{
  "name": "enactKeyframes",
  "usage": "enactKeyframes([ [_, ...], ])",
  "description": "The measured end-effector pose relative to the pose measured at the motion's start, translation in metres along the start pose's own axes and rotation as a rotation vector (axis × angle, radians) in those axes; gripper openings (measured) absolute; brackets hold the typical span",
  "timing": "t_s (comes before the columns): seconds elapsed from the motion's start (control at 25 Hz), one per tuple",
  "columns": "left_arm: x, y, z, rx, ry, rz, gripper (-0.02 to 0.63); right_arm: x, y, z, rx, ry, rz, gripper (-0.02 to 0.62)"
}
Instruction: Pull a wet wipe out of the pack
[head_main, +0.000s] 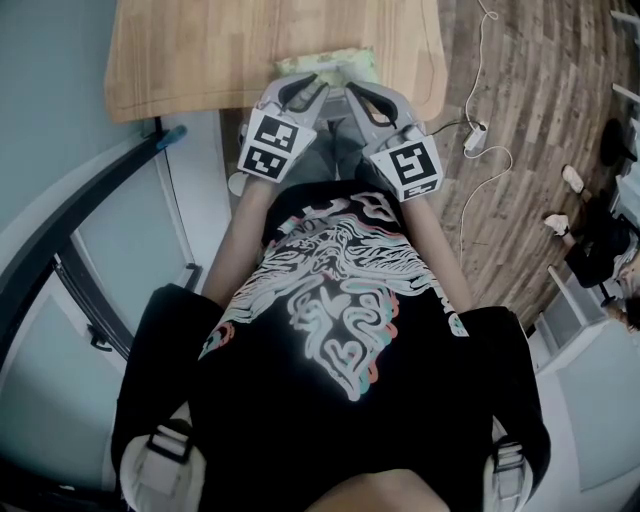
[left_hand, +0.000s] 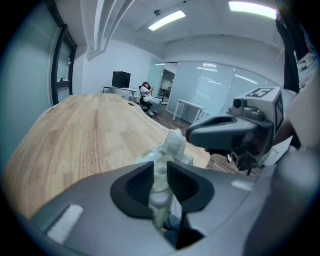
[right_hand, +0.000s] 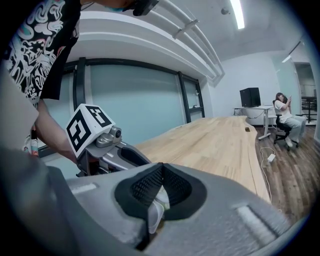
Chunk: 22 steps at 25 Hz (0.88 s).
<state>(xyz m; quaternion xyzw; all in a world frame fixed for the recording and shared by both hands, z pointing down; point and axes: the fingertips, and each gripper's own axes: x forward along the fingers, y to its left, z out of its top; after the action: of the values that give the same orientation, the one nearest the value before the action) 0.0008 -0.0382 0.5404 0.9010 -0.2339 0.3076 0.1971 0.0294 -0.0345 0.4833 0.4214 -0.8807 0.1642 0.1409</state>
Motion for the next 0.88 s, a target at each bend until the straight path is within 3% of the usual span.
enactKeyframes([
  [0.88, 0.022, -0.001, -0.001, -0.039, 0.147, -0.138, 0.036, 0.000, -0.013, -0.001, -0.003, -0.002, 0.003, -0.002],
])
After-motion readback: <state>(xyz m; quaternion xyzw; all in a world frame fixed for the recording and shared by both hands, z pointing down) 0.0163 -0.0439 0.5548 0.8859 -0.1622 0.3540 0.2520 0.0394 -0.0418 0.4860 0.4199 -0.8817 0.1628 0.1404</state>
